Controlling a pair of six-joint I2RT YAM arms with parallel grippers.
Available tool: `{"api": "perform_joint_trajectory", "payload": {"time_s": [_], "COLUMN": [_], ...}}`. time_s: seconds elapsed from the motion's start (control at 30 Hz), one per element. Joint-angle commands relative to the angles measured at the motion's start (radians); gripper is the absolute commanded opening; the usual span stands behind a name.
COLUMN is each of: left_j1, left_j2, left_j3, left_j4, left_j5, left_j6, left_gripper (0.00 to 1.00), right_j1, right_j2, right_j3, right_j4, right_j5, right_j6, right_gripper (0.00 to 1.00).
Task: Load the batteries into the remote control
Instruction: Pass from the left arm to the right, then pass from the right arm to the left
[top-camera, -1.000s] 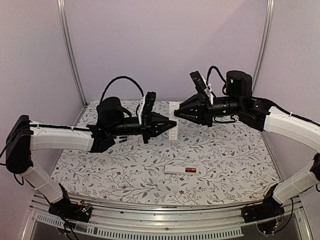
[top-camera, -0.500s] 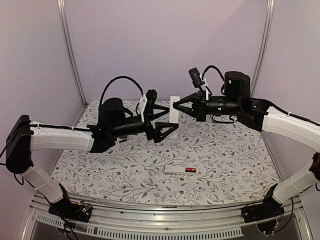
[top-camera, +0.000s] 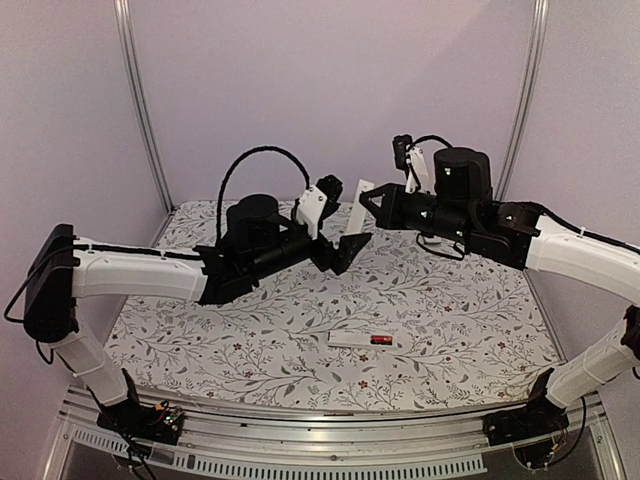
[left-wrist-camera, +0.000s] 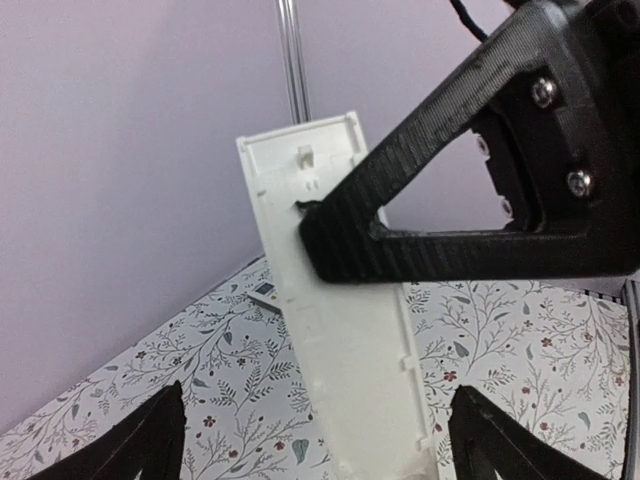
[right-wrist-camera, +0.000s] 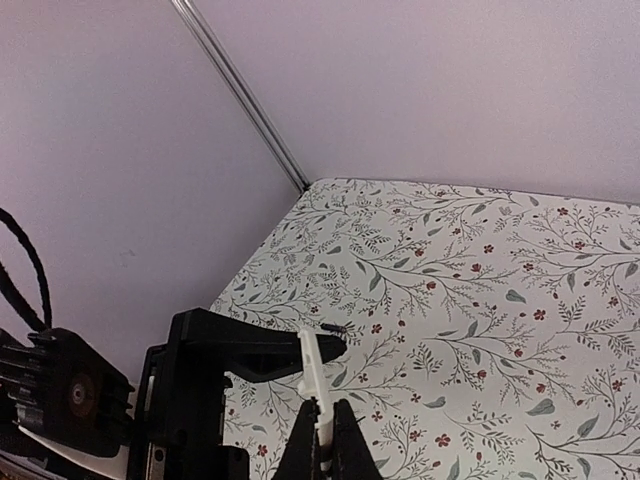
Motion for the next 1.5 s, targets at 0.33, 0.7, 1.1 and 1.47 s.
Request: {"api": "perform_joint_trajectory", "payload": {"time_s": [0.33, 0.7, 1.1, 1.47], "left_j1": [-0.011, -0.003, 0.001, -0.005], "left_j2": [0.061, 0.056, -0.147, -0.187], "left_j3": [0.058, 0.047, -0.168, -0.190], "left_j4": [-0.064, -0.047, 0.224, 0.342], "left_j5": [0.008, 0.039, 0.408, 0.665], "left_j6": [-0.006, -0.043, -0.005, -0.076], "left_gripper": [0.50, 0.23, 0.15, 0.16], "right_j1": [0.007, 0.007, -0.089, -0.124], "right_j2": [0.020, 0.013, -0.217, -0.184], "right_j3": [0.035, 0.023, -0.103, -0.085], "right_j4": [-0.061, -0.028, 0.181, 0.217], "right_j5": [0.127, 0.078, -0.647, -0.998], "right_j6": [0.034, 0.013, -0.576, -0.669], "right_gripper": [0.00, 0.00, 0.78, 0.84]}}
